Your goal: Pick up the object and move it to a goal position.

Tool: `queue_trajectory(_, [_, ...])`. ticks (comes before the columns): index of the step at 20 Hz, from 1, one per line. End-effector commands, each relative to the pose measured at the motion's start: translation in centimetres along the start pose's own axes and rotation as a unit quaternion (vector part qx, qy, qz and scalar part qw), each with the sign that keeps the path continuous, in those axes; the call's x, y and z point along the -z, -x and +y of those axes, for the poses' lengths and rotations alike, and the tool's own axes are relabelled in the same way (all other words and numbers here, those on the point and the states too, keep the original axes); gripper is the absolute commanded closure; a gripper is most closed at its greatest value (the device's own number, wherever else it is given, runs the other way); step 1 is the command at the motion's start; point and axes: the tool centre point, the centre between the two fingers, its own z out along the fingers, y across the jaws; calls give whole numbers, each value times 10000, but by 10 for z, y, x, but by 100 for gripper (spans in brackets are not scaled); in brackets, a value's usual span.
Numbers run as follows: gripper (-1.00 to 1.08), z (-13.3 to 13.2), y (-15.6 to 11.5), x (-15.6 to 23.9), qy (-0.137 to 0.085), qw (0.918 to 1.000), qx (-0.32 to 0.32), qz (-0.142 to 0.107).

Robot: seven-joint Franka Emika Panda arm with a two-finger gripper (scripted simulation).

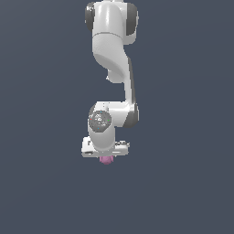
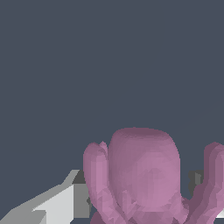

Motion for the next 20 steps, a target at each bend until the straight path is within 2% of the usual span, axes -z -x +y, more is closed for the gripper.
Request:
queue_trajectory(1, [108, 1, 1, 3, 1, 10000, -1, 4])
queue_trajectory(11, [108, 14, 15, 47, 1, 10000, -1, 4])
queue_trajectory(20, [108, 41, 43, 135, -3, 10000, -1, 5])
